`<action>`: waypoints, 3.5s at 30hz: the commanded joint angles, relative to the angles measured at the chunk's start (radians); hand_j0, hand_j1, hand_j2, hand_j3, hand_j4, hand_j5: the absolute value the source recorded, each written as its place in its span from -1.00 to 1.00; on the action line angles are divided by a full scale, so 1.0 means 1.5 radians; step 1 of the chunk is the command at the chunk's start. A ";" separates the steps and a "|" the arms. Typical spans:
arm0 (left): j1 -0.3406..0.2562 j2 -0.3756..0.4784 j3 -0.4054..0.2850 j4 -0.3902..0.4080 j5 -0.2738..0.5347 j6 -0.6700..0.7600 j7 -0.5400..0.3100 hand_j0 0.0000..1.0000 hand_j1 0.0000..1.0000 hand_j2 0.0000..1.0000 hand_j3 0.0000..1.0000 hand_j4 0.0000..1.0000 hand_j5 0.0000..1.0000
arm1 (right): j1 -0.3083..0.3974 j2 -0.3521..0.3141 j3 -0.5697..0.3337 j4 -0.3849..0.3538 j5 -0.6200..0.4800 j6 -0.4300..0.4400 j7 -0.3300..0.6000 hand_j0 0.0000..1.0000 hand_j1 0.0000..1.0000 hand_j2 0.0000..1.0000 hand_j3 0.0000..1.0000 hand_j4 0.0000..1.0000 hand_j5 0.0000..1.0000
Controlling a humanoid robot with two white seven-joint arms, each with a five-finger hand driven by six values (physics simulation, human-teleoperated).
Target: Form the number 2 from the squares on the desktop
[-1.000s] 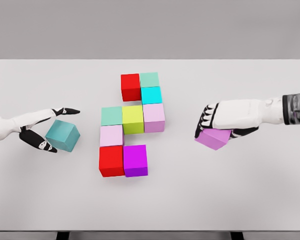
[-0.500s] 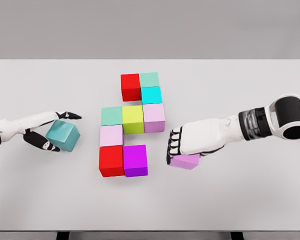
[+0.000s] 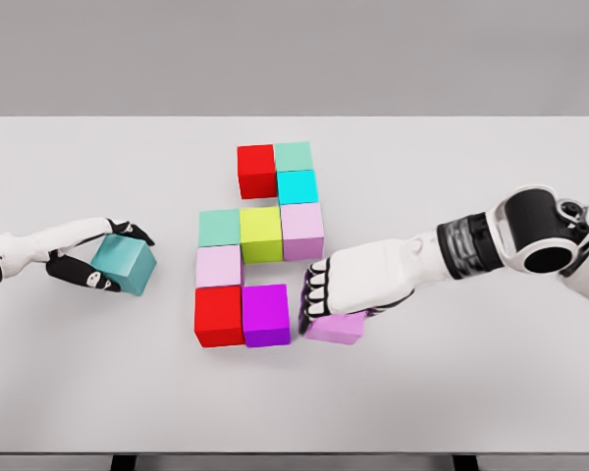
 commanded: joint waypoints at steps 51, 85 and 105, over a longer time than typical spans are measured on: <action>-0.219 -0.240 0.006 0.266 -0.027 0.052 -0.002 -0.52 -0.52 -0.52 -0.52 -0.52 -0.52 | -0.030 -0.115 0.076 0.015 -0.063 0.002 0.000 1.00 1.00 1.00 1.00 1.00 1.00; -0.305 -0.334 0.008 0.333 -0.217 0.135 -0.002 -0.57 -0.57 -0.57 -0.57 -0.57 -0.57 | -0.053 -0.042 0.078 0.142 -0.044 0.002 0.000 1.00 1.00 1.00 1.00 1.00 1.00; -0.296 -0.348 0.008 0.297 -0.244 0.135 -0.002 -0.58 -0.58 -0.58 -0.58 -0.58 -0.58 | -0.059 -0.020 0.076 0.141 -0.046 0.002 0.000 1.00 1.00 1.00 1.00 1.00 1.00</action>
